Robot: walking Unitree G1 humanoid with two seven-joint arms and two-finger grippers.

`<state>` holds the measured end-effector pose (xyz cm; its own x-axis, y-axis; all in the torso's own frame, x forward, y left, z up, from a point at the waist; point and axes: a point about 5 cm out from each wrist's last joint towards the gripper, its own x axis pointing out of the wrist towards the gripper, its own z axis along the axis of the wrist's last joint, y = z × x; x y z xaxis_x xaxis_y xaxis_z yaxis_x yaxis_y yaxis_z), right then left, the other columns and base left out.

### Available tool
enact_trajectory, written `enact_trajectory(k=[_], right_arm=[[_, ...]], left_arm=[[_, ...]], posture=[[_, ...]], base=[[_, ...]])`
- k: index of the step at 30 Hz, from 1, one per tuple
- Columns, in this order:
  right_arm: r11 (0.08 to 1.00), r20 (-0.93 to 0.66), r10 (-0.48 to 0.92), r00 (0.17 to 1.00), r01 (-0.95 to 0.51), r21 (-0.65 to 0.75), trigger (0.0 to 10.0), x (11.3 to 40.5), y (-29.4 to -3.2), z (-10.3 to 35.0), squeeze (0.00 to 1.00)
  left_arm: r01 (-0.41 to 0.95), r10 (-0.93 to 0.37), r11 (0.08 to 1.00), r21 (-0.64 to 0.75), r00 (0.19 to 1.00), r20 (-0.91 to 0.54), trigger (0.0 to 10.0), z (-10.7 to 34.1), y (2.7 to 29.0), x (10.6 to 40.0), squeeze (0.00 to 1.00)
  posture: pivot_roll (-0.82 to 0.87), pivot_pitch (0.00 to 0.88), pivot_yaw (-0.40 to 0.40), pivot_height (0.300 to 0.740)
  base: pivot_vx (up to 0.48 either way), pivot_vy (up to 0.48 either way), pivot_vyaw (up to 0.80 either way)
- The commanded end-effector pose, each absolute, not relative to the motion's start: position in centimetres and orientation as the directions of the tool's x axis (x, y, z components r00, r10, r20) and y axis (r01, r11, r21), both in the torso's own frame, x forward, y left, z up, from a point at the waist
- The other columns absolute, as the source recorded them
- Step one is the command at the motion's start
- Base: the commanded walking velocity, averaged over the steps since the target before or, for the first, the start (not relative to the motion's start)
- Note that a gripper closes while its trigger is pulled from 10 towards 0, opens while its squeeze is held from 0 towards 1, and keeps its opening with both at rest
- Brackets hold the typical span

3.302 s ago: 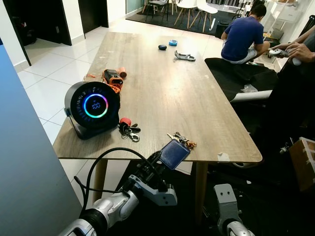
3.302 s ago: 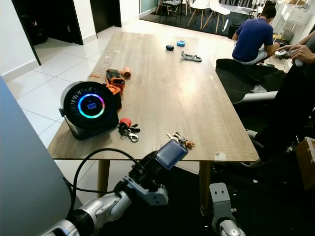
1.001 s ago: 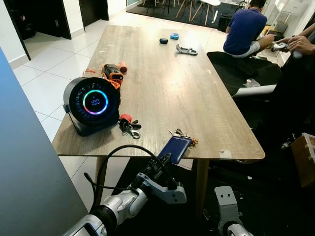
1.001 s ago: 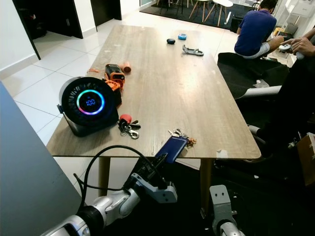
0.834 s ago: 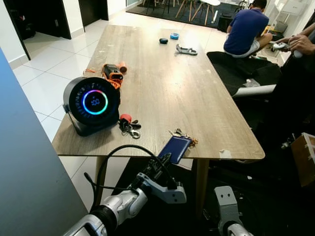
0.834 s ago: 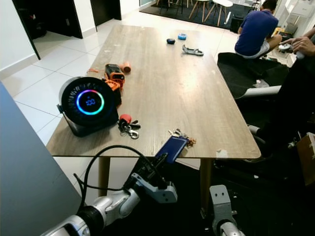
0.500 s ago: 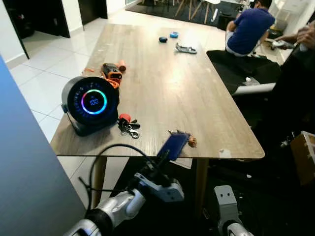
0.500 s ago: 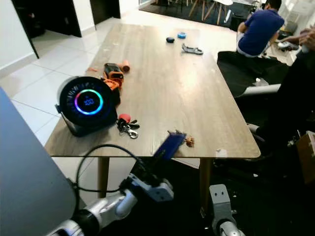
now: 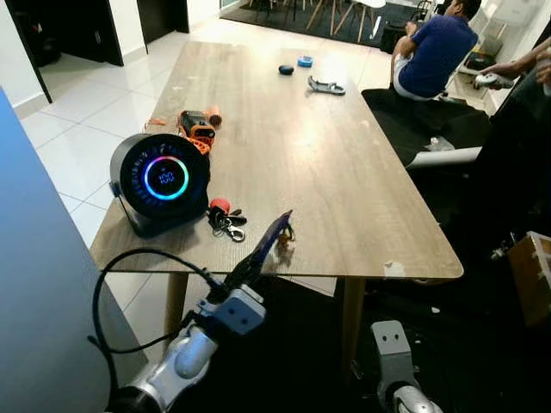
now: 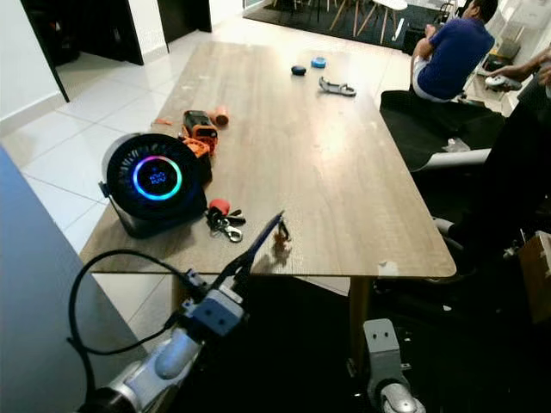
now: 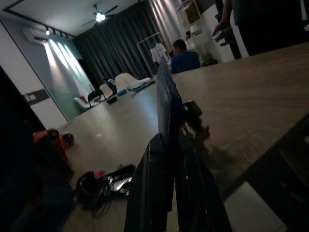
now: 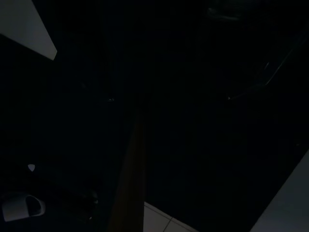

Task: Hang keys on a hook

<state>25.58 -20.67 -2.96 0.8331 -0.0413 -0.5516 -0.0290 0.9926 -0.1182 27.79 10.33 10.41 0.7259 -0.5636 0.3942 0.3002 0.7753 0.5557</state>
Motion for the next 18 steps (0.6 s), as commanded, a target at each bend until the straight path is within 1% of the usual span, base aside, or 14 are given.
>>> enact_trajectory(k=[1,3,4,5,6,7,8,10,12,18], right_arm=[[0.993,-0.581,-0.047,0.812,-0.027,-0.118,10.0,24.8,-20.8,-3.6,0.00],[0.993,-0.581,-0.047,0.812,-0.026,-0.118,10.0,24.8,-20.8,-3.6,0.00],[0.993,-0.581,-0.048,0.812,-0.026,-0.118,10.0,24.8,-20.8,-3.6,0.00],[0.993,-0.581,-0.048,0.812,-0.026,-0.118,10.0,24.8,-20.8,-3.6,0.00],[0.993,-0.581,-0.049,0.812,-0.024,-0.118,10.0,24.8,-20.8,-3.6,0.00],[0.993,-0.581,-0.051,0.812,-0.022,-0.118,10.0,24.8,-20.8,-3.6,0.00],[0.993,-0.581,-0.051,0.812,-0.022,-0.118,10.0,24.8,-20.8,-3.6,0.00],[0.993,-0.582,-0.056,0.812,-0.017,-0.119,10.0,24.7,-21.0,-3.6,0.00],[0.993,-0.583,-0.058,0.810,-0.016,-0.121,10.0,24.6,-21.1,-3.7,0.00],[0.993,-0.585,-0.060,0.809,-0.014,-0.121,10.0,24.5,-21.1,-3.7,0.00]], left_arm=[[0.313,-0.566,0.780,0.542,0.723,0.396,9.1,10.6,11.5,27.2,0.00],[0.305,-0.555,0.786,0.539,0.732,0.396,9.1,10.6,11.9,27.2,0.00],[0.296,-0.544,0.792,0.533,0.739,0.398,9.8,10.7,12.4,27.2,0.00],[0.296,-0.544,0.792,0.533,0.739,0.398,9.8,10.7,12.4,27.2,0.00],[0.261,-0.500,0.817,0.514,0.763,0.408,10.0,10.8,13.5,27.3,0.00],[0.231,-0.462,0.838,0.495,0.782,0.418,10.0,11.1,14.4,27.3,0.00],[0.231,-0.462,0.838,0.495,0.782,0.418,10.0,11.1,14.4,27.3,0.00],[0.155,-0.368,0.879,0.452,0.823,0.434,10.0,11.4,16.4,27.2,0.00],[0.107,-0.313,0.895,0.434,0.843,0.438,10.0,11.6,17.6,27.1,0.00],[0.037,-0.224,0.906,0.421,0.887,0.403,10.0,10.8,20.1,26.2,0.00]], posture=[[0.07,0.116,-0.070,0.740],[0.07,0.116,-0.070,0.740],[0.07,0.116,-0.069,0.740],[0.07,0.116,-0.069,0.740],[0.07,0.115,-0.065,0.740],[0.07,0.115,-0.065,0.740],[0.07,0.115,-0.065,0.740],[0.08,0.115,-0.065,0.740],[0.08,0.115,-0.066,0.740],[0.08,0.115,-0.065,0.740]], base=[[0.000,0.000,0.00],[0.000,0.000,0.00],[0.000,0.000,0.00],[0.000,0.000,0.00],[0.000,0.000,0.00],[0.000,0.000,0.00],[0.000,0.000,0.00],[0.000,0.000,0.00],[0.000,0.000,0.00],[0.000,0.000,0.00]])
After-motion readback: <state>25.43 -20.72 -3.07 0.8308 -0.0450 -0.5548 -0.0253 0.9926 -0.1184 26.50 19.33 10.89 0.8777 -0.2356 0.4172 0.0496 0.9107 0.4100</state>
